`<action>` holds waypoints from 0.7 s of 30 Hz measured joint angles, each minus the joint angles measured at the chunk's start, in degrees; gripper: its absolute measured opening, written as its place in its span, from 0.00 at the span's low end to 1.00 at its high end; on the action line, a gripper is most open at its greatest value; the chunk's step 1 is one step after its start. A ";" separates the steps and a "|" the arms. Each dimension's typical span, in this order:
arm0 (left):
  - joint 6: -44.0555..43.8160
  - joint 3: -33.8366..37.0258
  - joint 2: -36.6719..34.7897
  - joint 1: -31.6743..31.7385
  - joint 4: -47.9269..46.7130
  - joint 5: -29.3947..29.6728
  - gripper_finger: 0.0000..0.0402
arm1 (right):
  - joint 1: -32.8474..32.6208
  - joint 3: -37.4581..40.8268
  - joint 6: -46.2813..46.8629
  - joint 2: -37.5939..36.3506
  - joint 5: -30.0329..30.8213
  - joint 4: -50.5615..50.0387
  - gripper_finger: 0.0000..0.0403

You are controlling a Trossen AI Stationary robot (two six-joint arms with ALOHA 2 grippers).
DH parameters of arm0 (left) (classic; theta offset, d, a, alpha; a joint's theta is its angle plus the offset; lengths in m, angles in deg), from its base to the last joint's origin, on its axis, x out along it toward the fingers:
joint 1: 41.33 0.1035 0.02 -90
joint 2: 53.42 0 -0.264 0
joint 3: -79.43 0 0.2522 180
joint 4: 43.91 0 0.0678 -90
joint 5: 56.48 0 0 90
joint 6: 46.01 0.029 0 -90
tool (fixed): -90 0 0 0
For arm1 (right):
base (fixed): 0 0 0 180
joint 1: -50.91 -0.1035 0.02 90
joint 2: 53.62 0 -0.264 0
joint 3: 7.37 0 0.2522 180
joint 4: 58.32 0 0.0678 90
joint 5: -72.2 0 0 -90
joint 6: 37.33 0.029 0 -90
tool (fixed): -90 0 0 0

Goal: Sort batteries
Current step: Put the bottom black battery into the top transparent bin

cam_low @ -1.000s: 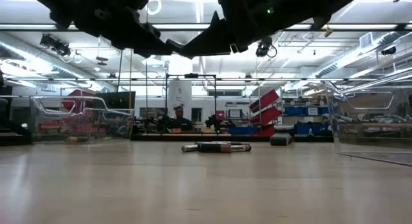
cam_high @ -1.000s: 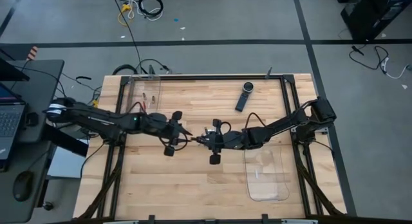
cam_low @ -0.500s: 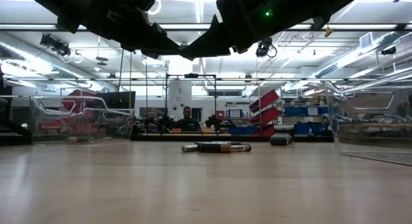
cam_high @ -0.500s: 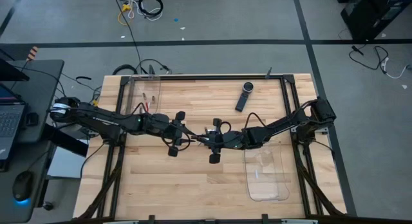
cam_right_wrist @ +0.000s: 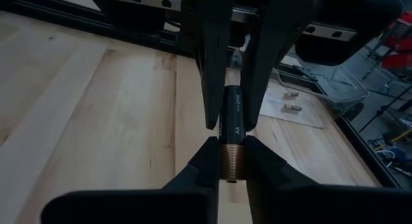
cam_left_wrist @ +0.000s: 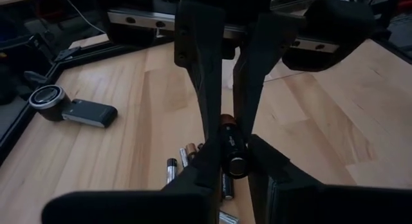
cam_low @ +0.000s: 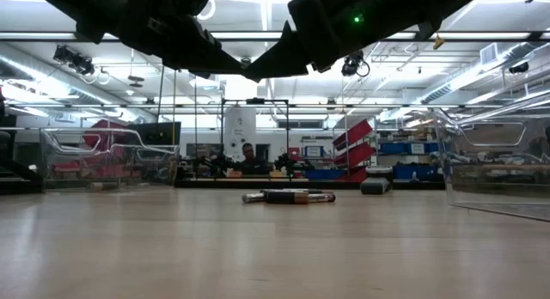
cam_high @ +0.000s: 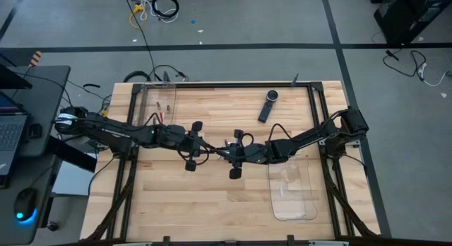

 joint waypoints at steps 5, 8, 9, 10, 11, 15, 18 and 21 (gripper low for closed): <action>-0.03 0.00 -0.43 -0.07 -0.14 1.91 0.10 | 0.04 0.00 1.08 -0.26 0.14 -0.11 0.17; -1.53 -0.86 -2.01 0.00 -3.54 2.61 0.10 | -0.60 -0.04 1.28 -1.18 3.67 -1.19 0.22; -2.17 -1.23 -2.73 0.00 -5.48 2.81 0.10 | -0.85 -0.04 1.25 -1.49 4.78 -1.81 0.23; -3.23 -1.68 -3.46 0.00 -7.86 3.03 0.10 | -0.98 -0.07 1.27 -1.74 5.68 -2.04 0.24; -4.09 -2.28 -4.27 0.00 -10.43 3.65 0.10 | -1.11 -0.11 1.25 -2.31 6.60 -3.21 0.25; -9.08 -5.80 -7.88 0.00 -25.72 9.37 0.10 | -1.36 -0.09 2.63 -3.41 9.77 -6.61 0.27; -14.22 -9.65 -9.53 0.39 -40.17 13.70 0.10 | -1.20 -0.06 4.68 -3.74 9.96 -8.94 0.27; -20.73 -15.00 -9.77 1.28 -55.84 18.08 0.10 | -0.83 -0.04 6.23 -3.78 9.92 -10.29 0.27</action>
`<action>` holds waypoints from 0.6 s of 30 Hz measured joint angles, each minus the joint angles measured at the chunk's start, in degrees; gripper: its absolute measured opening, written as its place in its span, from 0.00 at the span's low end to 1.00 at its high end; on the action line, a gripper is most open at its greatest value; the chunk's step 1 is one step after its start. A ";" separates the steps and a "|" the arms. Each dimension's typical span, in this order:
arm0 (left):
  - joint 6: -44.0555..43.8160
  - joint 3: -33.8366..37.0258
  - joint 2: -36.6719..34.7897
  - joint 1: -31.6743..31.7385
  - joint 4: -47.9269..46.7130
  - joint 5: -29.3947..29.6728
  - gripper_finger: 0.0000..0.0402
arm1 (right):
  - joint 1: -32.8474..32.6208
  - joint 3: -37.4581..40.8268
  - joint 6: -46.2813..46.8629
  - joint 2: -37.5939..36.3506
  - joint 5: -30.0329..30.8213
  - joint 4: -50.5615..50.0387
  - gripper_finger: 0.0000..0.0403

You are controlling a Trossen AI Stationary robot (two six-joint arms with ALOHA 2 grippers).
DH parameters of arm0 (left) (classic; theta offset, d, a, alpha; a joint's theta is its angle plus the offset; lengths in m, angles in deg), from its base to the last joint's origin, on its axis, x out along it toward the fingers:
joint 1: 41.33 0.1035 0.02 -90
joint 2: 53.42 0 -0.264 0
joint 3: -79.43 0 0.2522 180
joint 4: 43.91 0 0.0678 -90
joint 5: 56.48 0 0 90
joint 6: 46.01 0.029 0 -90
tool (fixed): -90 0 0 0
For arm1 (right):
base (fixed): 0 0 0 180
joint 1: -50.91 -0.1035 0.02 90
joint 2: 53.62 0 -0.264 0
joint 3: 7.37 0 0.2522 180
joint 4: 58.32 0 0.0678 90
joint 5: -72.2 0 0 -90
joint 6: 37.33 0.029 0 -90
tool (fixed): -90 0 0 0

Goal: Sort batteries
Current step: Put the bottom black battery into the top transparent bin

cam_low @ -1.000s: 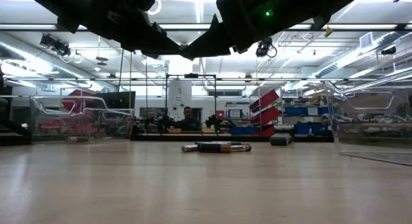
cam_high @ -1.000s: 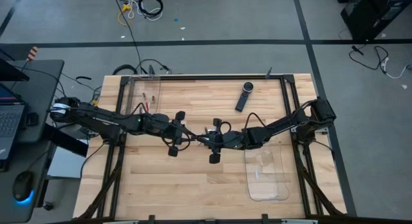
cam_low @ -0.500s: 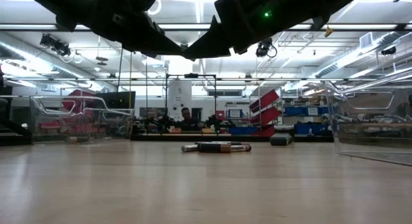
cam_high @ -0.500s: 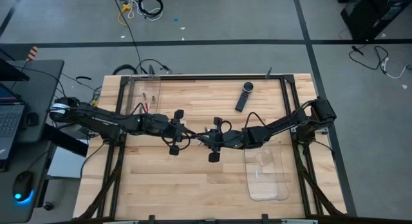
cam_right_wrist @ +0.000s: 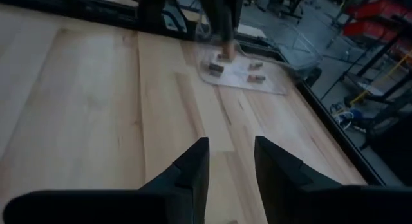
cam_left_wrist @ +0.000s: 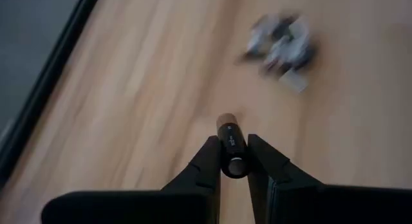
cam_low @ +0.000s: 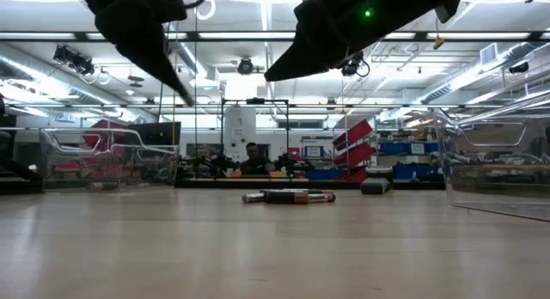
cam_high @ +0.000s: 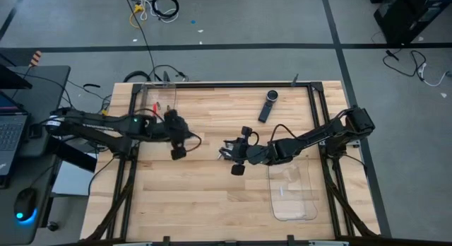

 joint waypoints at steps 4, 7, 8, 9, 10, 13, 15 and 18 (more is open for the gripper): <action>-8.23 -7.26 -0.17 1.83 -19.50 4.96 0.10 | 0.54 0.00 0.58 0.00 -0.01 -0.09 0.28; -12.40 -10.79 -0.21 3.89 -30.58 7.16 0.09 | 0.85 0.00 0.88 0.00 -0.01 -0.12 0.27; -13.44 -11.39 -0.39 4.76 -32.54 7.65 0.09 | 0.85 0.00 0.88 0.00 -0.01 0.08 0.27; -13.94 -11.55 -0.56 5.87 -34.01 7.83 0.09 | 0.87 0.00 0.88 0.00 -0.01 0.23 0.27; -14.05 -11.41 -0.71 6.96 -35.52 7.81 0.09 | 0.87 0.00 0.94 0.00 -0.01 0.21 0.27; -13.99 -9.97 -1.07 10.24 -37.81 7.43 0.09 | 1.01 0.00 1.16 0.00 -0.05 0.21 0.28; -11.79 -8.46 -1.58 12.50 -38.39 6.78 0.09 | 1.02 0.00 1.29 0.00 -0.31 0.26 0.28; -7.90 -5.96 -2.42 16.52 -37.69 4.85 0.09 | 1.07 0.00 1.38 0.00 -1.33 0.28 0.27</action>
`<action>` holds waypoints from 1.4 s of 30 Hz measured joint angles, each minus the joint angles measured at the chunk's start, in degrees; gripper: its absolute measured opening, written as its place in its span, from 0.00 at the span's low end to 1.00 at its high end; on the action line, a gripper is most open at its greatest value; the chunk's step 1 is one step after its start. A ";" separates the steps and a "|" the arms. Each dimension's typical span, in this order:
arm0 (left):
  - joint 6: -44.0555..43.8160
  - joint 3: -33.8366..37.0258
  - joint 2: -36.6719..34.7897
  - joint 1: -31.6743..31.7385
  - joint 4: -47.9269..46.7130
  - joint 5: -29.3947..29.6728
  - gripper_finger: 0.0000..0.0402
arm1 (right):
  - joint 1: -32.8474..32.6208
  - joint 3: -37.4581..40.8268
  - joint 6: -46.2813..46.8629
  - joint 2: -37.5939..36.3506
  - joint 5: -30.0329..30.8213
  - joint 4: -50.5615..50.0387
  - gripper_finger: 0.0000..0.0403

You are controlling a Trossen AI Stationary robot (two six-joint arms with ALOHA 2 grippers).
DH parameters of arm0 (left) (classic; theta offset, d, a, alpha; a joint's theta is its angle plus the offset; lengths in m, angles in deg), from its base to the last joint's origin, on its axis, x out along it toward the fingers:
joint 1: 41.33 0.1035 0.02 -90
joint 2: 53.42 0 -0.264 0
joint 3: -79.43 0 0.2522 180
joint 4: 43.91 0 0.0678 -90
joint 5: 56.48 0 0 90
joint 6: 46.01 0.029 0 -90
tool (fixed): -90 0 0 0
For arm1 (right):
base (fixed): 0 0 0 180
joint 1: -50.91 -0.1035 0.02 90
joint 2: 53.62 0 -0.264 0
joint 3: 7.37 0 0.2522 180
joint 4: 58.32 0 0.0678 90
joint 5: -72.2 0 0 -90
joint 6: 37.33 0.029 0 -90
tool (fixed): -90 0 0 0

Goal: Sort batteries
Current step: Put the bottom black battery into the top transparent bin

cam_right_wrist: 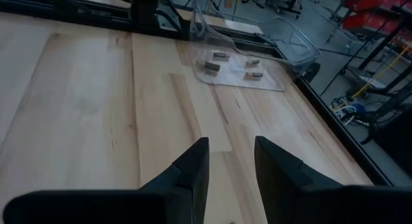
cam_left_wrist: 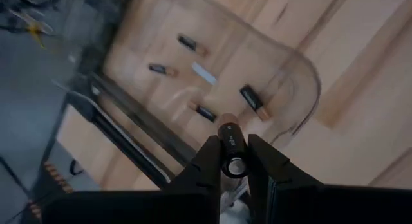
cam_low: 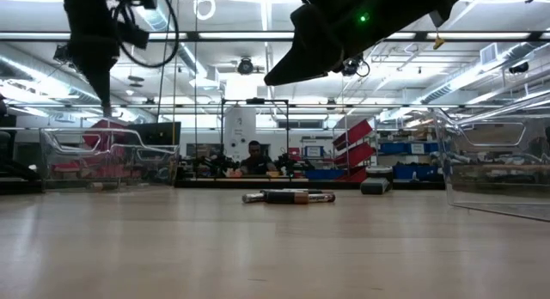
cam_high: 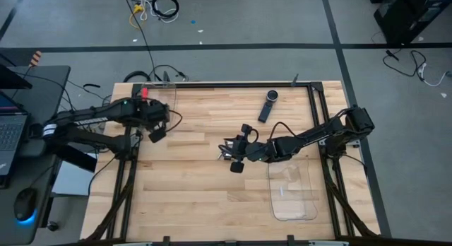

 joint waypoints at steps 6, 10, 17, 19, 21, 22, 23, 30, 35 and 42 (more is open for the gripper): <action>4.74 4.62 -3.01 6.24 3.32 -7.24 0.09 | -0.04 0.00 0.02 0.00 -0.49 0.32 0.28; 5.92 6.51 -5.10 10.18 3.91 -8.44 0.09 | -0.04 0.00 0.02 0.00 -0.71 0.33 0.27; 5.97 8.68 -6.93 17.02 3.55 -11.80 0.09 | -0.04 0.00 0.05 0.00 -0.79 0.32 0.28; 6.10 9.64 -6.87 18.44 3.57 -11.91 0.09 | -0.04 0.00 0.34 0.00 -1.08 0.32 0.28; 6.91 10.55 -6.85 19.51 4.12 -11.91 0.09 | -0.04 0.00 0.39 0.00 -1.99 0.32 0.27; 7.21 10.94 -6.82 19.84 4.54 -11.88 0.10 | -0.04 0.00 0.39 0.00 -2.20 0.32 0.27; 7.35 11.30 -6.82 20.13 4.75 -11.90 0.10 | -0.04 0.00 0.39 0.00 -2.22 0.32 0.27; 7.39 12.50 -6.80 20.98 4.95 -11.98 0.12 | -0.04 0.00 0.43 0.00 -2.33 0.32 0.27; 7.08 12.50 -6.80 20.96 4.99 -11.06 0.13 | 0.13 0.00 0.44 0.00 -2.33 0.32 0.27; 6.95 12.50 -6.80 20.96 5.01 -10.78 0.20 | 0.13 0.00 1.01 0.00 -2.33 0.32 0.28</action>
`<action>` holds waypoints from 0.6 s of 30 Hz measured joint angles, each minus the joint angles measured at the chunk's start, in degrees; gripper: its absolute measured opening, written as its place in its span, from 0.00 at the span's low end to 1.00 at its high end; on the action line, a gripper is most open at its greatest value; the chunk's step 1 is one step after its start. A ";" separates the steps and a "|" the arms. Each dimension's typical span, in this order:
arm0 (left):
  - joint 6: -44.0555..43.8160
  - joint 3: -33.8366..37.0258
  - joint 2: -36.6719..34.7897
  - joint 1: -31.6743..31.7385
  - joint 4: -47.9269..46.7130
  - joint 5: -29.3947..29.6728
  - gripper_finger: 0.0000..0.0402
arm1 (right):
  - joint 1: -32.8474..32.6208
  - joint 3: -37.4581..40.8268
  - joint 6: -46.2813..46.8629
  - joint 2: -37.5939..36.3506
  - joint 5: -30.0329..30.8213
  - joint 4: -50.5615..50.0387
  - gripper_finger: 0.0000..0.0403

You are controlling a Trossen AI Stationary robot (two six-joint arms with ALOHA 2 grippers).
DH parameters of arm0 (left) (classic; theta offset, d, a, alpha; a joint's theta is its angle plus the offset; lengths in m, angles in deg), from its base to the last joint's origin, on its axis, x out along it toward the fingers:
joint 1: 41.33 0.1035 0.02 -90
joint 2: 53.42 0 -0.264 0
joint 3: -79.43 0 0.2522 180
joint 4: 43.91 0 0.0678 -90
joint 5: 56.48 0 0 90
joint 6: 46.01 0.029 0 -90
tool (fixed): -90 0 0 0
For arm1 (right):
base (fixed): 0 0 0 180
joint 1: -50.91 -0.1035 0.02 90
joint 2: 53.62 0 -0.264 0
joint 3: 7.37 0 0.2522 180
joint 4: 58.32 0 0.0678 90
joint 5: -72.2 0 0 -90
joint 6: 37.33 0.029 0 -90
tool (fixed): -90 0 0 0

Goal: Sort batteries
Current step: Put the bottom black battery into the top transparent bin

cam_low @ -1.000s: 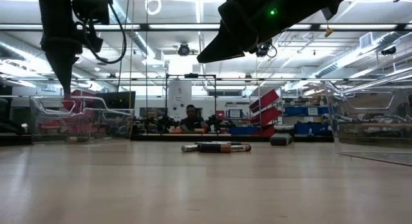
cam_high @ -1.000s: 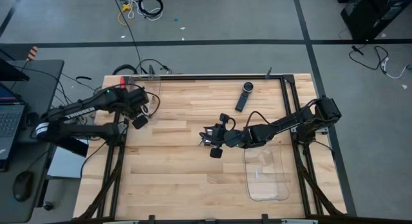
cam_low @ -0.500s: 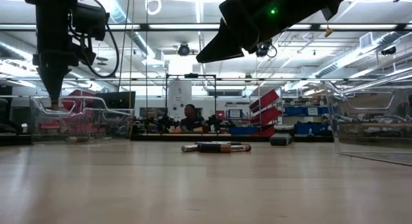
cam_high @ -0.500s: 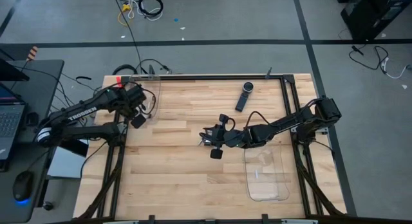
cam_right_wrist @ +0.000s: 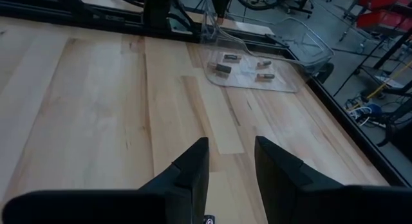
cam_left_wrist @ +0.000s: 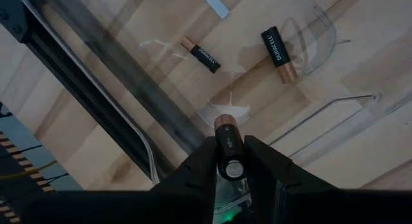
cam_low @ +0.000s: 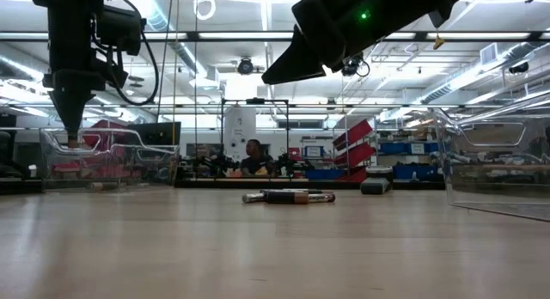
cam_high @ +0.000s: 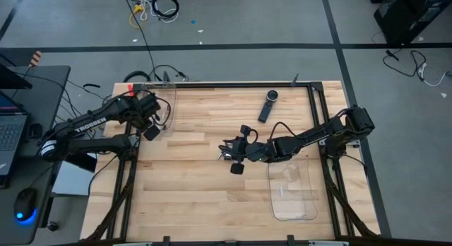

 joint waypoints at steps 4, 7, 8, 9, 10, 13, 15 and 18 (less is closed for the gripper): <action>-0.93 0.00 0.00 0.00 0.02 1.26 0.26 | 0.00 0.00 0.22 0.00 0.00 0.00 0.27; -1.11 0.00 0.00 0.00 0.00 2.20 0.29 | 0.00 0.00 0.22 0.00 0.00 -0.02 0.27; -1.11 0.00 0.00 0.00 0.00 2.20 0.29 | 0.00 0.00 0.22 0.00 0.00 -0.02 0.28; -1.11 0.00 0.00 0.00 0.02 2.22 0.29 | 0.00 0.00 0.22 0.00 0.00 -0.04 0.28; -1.11 0.00 0.00 0.00 0.02 2.21 0.30 | 0.00 0.00 0.22 0.02 0.01 -0.04 0.28; -1.11 -0.08 0.00 0.00 -0.04 2.21 0.30 | 0.00 0.00 0.25 0.02 0.02 -0.04 0.28; -1.11 -1.03 0.02 -0.02 -0.04 2.20 0.30 | 0.00 0.00 0.48 0.02 0.06 -0.04 0.27; -1.11 -3.65 -0.06 -0.04 0.70 2.26 0.30 | 0.33 0.00 2.57 0.02 0.85 -0.63 0.27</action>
